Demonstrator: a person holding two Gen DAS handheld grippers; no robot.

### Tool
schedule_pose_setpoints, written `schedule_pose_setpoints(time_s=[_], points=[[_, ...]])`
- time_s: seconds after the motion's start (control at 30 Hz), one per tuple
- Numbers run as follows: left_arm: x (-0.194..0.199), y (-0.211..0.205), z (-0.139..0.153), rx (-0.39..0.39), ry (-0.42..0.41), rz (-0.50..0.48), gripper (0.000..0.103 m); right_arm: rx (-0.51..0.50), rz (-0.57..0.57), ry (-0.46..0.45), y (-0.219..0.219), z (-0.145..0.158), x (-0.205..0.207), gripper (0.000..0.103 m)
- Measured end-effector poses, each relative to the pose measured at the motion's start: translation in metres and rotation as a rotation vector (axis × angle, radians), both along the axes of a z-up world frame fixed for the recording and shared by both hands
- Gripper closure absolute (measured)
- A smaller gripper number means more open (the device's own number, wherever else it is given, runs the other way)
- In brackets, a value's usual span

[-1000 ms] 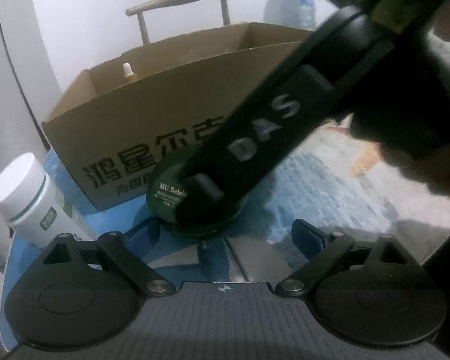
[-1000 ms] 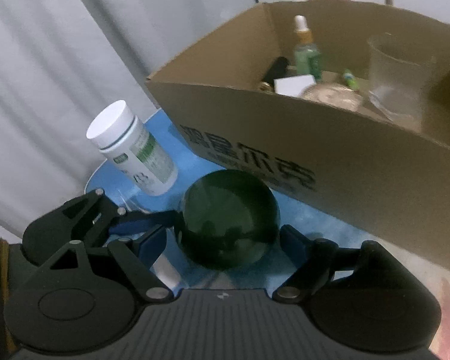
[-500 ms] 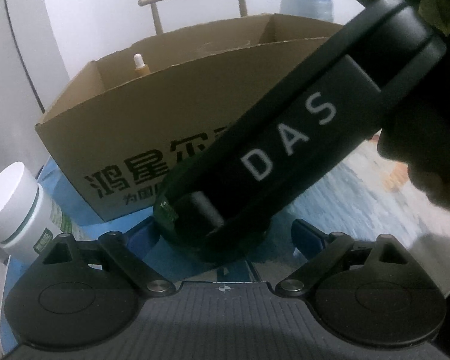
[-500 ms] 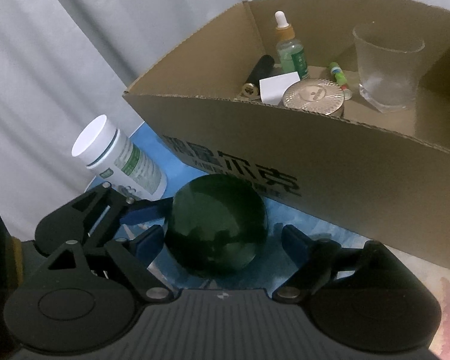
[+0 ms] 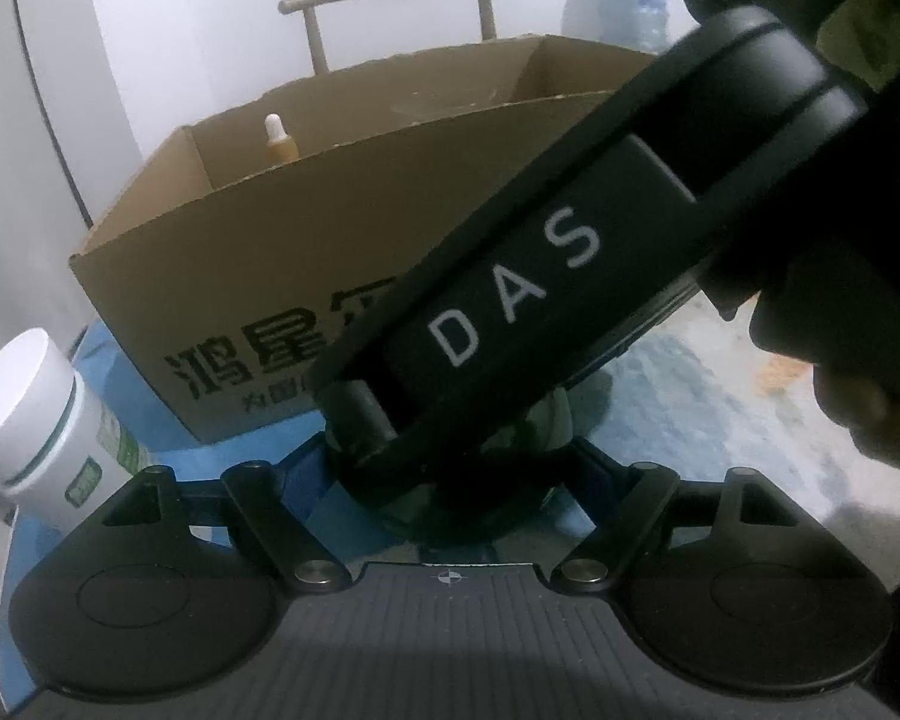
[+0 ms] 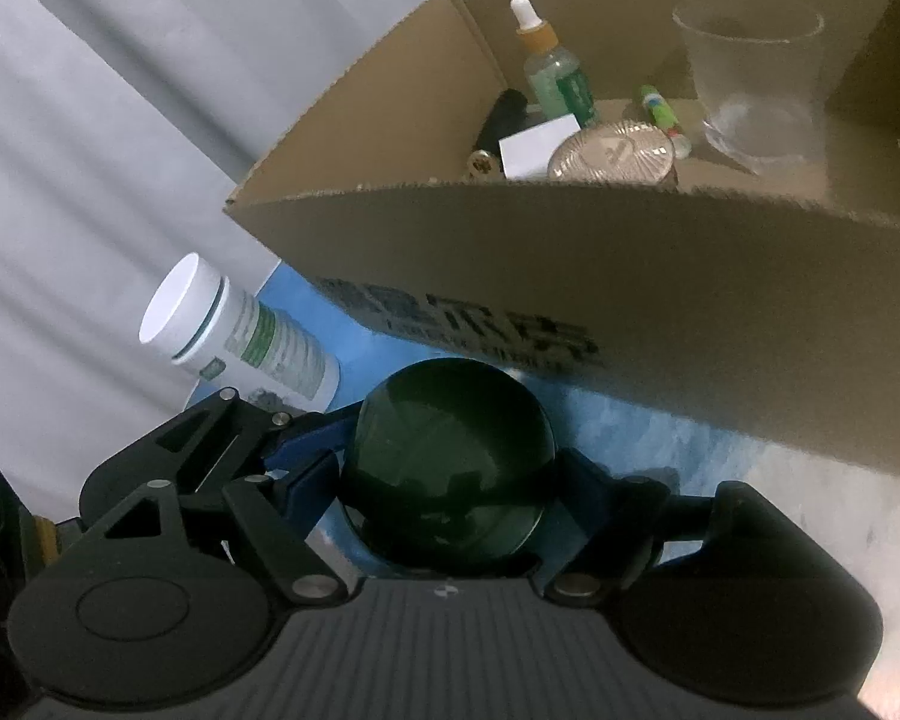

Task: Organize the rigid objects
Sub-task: 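Grasp the dark green round jar with the right gripper, then carry the green jar into the box and open the right gripper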

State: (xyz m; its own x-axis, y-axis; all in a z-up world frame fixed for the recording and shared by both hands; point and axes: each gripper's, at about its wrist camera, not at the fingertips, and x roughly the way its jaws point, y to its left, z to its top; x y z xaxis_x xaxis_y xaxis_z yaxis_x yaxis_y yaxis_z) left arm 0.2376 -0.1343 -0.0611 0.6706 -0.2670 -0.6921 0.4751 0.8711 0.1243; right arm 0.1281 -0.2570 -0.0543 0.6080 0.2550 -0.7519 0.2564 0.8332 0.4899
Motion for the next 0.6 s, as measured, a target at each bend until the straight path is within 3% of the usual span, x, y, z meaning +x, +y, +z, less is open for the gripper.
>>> schedule_pose_setpoints(time_s=[0.17, 0.33, 0.47, 0.6], points=[[-0.016, -0.004, 0.029, 0.014, -0.058, -0.019, 0.022, -0.002, -0.012, -0.015, 0.007, 0.022, -0.018, 0.021], [-0.022, -0.013, 0.078, 0.023, -0.169, -0.036, 0.022, -0.067, -0.024, -0.093, 0.013, 0.076, -0.037, 0.021], [-0.009, -0.025, 0.111, 0.014, -0.249, -0.047, 0.022, -0.148, -0.034, -0.174, 0.003, 0.121, -0.046, 0.021], [0.021, -0.043, 0.126, 0.013, -0.237, -0.075, 0.022, -0.167, -0.048, -0.182, -0.021, 0.143, -0.038, 0.021]])
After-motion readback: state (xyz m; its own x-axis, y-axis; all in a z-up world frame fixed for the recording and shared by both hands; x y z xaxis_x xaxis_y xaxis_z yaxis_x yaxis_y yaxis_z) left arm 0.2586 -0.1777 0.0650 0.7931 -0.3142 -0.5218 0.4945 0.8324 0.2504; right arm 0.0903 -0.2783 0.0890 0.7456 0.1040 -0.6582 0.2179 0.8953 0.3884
